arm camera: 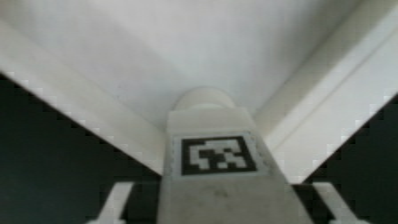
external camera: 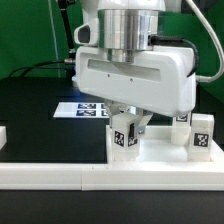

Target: Assemble square table

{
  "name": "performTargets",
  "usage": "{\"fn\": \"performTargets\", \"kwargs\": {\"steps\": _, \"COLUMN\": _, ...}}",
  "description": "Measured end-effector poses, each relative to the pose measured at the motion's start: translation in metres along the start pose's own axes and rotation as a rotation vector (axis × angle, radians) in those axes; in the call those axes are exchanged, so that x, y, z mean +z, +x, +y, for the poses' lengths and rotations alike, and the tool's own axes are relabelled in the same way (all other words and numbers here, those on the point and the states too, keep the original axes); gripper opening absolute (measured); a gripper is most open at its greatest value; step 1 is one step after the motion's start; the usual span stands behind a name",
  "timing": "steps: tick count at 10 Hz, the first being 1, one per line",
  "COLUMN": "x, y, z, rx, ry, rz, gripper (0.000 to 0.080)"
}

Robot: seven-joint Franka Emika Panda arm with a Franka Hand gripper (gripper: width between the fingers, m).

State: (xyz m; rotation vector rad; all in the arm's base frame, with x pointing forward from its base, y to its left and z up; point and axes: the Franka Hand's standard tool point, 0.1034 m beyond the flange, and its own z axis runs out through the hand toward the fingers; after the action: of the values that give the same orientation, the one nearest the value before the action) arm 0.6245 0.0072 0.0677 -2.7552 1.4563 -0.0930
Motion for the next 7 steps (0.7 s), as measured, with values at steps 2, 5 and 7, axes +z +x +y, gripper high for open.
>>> {"fn": "performTargets", "kwargs": {"steps": 2, "x": 0.0, "y": 0.003, "z": 0.0027, "rx": 0.283, "ry": -0.01, "rz": -0.005, "gripper": 0.0289}}
{"fn": "performTargets", "kwargs": {"steps": 5, "x": 0.0002, "y": 0.001, "z": 0.0009, "rx": 0.789, "ry": 0.0, "rz": -0.062, "gripper": 0.029}}
{"fn": "performTargets", "kwargs": {"steps": 7, "x": 0.0012, "y": -0.002, "z": -0.0028, "rx": 1.099, "ry": 0.041, "rz": -0.096, "gripper": 0.029}}
